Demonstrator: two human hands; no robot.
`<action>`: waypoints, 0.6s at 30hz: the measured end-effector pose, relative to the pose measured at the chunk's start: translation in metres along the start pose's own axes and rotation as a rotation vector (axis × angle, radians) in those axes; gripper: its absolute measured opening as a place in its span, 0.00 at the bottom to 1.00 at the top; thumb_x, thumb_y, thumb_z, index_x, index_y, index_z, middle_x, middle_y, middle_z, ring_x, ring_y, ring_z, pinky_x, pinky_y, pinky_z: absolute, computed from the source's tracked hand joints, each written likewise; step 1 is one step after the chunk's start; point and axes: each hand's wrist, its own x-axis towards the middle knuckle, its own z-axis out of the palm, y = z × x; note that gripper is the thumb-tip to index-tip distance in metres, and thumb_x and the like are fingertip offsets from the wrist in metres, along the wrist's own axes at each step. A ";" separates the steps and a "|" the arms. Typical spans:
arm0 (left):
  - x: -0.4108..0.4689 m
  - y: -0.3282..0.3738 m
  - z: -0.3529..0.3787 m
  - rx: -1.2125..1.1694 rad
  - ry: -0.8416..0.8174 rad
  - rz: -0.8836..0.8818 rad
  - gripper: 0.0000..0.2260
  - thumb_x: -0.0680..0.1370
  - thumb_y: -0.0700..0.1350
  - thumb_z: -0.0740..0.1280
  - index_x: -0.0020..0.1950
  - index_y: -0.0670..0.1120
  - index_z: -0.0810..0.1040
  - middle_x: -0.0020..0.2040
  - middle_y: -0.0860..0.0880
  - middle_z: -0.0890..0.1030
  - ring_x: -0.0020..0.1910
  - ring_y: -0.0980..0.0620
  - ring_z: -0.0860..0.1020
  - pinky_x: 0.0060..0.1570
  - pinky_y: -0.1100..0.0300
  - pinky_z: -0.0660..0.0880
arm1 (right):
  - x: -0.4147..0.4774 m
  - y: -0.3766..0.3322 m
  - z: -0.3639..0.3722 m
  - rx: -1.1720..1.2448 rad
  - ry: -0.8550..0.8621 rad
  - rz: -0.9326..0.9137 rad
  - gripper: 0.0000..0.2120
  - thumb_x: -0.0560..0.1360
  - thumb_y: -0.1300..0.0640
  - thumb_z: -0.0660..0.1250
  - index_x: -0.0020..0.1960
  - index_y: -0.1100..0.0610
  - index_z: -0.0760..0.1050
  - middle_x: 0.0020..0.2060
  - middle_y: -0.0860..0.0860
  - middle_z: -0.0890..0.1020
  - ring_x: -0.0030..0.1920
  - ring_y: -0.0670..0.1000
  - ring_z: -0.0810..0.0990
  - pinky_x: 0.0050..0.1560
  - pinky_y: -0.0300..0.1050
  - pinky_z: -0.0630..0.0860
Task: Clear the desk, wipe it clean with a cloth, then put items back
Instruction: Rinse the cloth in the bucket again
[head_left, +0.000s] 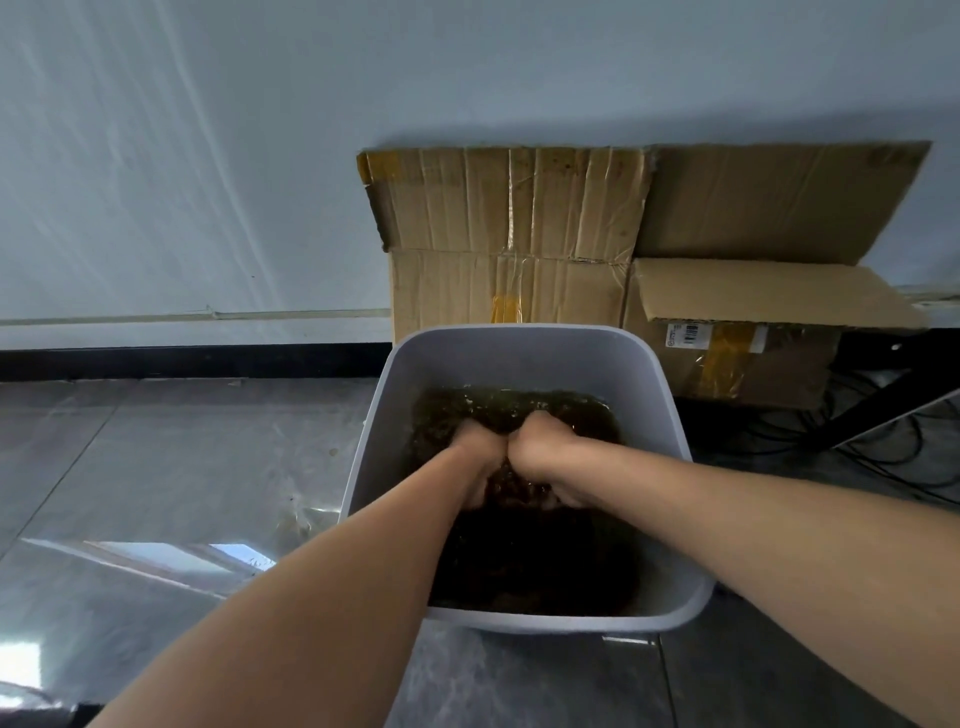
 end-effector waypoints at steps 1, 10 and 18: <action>-0.001 0.001 -0.001 -0.058 0.022 -0.020 0.13 0.82 0.46 0.56 0.48 0.39 0.74 0.41 0.40 0.76 0.39 0.42 0.76 0.40 0.52 0.73 | -0.005 -0.002 0.000 0.031 0.009 0.003 0.10 0.79 0.65 0.57 0.53 0.65 0.76 0.42 0.59 0.80 0.36 0.58 0.80 0.27 0.43 0.73; -0.012 0.020 -0.001 -0.128 -0.012 0.189 0.17 0.83 0.55 0.61 0.59 0.43 0.80 0.49 0.42 0.85 0.48 0.43 0.83 0.50 0.50 0.81 | -0.004 0.004 -0.038 0.014 0.128 -0.090 0.16 0.77 0.58 0.63 0.64 0.59 0.74 0.55 0.57 0.80 0.52 0.55 0.78 0.56 0.48 0.77; -0.014 0.018 -0.009 -0.151 0.217 0.187 0.21 0.79 0.53 0.60 0.64 0.40 0.76 0.57 0.42 0.82 0.56 0.41 0.80 0.63 0.48 0.75 | -0.015 0.000 -0.048 -0.001 0.137 -0.269 0.10 0.80 0.52 0.65 0.52 0.59 0.78 0.45 0.55 0.82 0.49 0.56 0.81 0.46 0.46 0.76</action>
